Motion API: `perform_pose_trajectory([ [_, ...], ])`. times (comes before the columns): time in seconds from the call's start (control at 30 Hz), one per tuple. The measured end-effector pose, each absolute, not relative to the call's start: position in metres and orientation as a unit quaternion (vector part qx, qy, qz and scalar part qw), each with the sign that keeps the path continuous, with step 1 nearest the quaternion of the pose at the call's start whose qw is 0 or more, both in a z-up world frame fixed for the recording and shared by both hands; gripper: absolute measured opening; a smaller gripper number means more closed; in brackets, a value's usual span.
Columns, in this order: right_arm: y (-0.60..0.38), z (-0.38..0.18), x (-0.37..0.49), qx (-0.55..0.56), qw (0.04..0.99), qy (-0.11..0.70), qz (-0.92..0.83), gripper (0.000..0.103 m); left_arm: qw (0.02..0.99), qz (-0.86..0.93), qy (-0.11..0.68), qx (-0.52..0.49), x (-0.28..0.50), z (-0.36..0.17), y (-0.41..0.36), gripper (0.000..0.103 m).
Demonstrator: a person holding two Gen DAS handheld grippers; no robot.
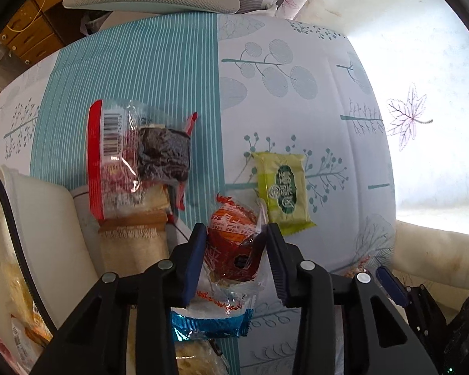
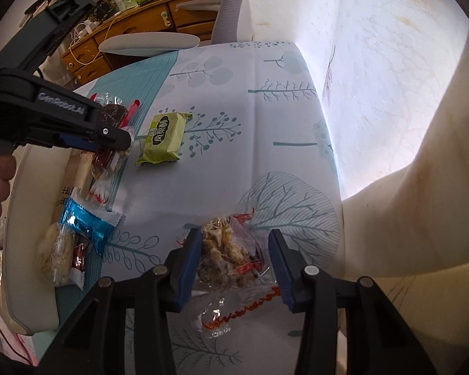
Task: Organize snacks
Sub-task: 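Carry both held bags over the white tray and open both tools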
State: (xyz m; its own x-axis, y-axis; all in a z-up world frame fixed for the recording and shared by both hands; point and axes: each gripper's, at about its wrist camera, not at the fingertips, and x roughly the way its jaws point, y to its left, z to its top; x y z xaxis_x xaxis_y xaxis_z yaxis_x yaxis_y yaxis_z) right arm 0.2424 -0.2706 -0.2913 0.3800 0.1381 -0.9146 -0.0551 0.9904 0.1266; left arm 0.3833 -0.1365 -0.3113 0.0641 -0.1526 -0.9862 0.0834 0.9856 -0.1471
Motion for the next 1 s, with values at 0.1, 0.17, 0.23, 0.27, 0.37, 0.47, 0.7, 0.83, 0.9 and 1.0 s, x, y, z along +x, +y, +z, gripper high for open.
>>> perform_pose_trajectory([
  [0.1,-0.269,-0.293,0.242,0.048,0.823,0.564,0.056,0.044,0.726,-0.089,0.681,-0.033,0.374,-0.305,-0.136,0.037],
  [0.17,-0.270,-0.293,0.240,0.059,0.818,0.569,0.055,0.043,0.725,-0.093,0.681,-0.037,0.366,-0.299,-0.136,0.037],
  [0.23,-0.271,-0.294,0.239,0.076,0.812,0.576,0.053,0.043,0.725,-0.099,0.681,-0.042,0.359,-0.293,-0.138,0.037],
  [0.27,-0.272,-0.294,0.237,0.085,0.809,0.579,0.052,0.041,0.724,-0.102,0.680,-0.045,0.355,-0.289,-0.137,0.037],
  [0.37,-0.275,-0.294,0.231,0.115,0.802,0.584,0.048,0.036,0.725,-0.111,0.677,-0.052,0.346,-0.276,-0.135,0.037],
  [0.47,-0.274,-0.294,0.225,0.126,0.799,0.587,0.044,0.036,0.726,-0.118,0.675,-0.056,0.335,-0.264,-0.133,0.037],
  [0.7,-0.268,-0.294,0.212,0.152,0.785,0.599,0.040,0.035,0.729,-0.132,0.667,-0.077,0.307,-0.233,-0.109,0.037],
  [0.83,-0.262,-0.295,0.202,0.170,0.775,0.608,0.039,0.035,0.736,-0.135,0.658,-0.086,0.294,-0.215,-0.096,0.037],
  [0.9,-0.257,-0.294,0.196,0.179,0.771,0.609,0.039,0.035,0.740,-0.137,0.653,-0.089,0.288,-0.207,-0.087,0.037],
  [1.0,-0.250,-0.291,0.187,0.186,0.769,0.610,0.039,0.035,0.741,-0.143,0.648,-0.102,0.277,-0.192,-0.072,0.037],
])
